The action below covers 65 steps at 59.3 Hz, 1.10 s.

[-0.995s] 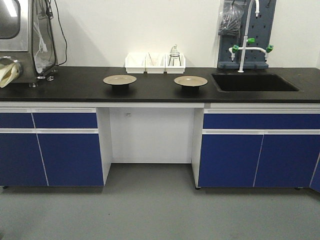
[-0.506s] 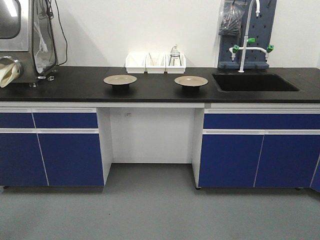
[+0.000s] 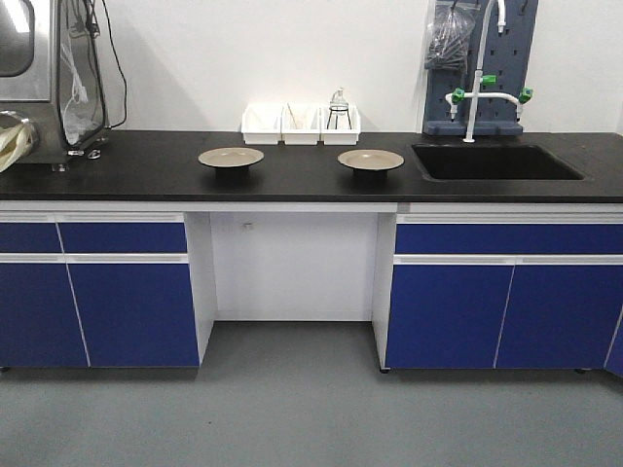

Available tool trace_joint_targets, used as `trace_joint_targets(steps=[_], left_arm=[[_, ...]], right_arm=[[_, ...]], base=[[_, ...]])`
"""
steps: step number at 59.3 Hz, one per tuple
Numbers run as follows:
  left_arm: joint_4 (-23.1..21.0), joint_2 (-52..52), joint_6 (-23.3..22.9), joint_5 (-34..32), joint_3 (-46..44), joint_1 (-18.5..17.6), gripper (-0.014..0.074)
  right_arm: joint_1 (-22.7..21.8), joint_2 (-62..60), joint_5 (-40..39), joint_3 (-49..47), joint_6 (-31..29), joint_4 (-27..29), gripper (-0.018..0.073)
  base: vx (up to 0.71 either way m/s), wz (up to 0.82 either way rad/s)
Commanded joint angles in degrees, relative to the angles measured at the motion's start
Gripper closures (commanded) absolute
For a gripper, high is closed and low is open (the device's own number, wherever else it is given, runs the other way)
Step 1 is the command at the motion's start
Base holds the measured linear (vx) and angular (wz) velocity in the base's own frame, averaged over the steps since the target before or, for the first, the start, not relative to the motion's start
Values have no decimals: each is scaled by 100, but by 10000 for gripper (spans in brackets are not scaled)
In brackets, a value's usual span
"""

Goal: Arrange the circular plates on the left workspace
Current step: 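Drive the base forward toward the bench with the two beige plates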

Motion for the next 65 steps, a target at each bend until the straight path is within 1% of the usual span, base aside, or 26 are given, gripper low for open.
trace_joint_targets(steps=[1, 29, 65], left_arm=[[-6, -85, -61, -472, 70, -53, 594], [-6, -85, -61, -461, 70, -53, 594], [-6, -85, -61, -461, 70, -53, 594]], right_arm=[[-22, -94, -454, 39, -5, -80, 564], [-22, -94, -454, 39, -5, -80, 564], [-22, -94, -454, 39, -5, -80, 564]], base=[[13, -2], [26, -4], [39, 0]])
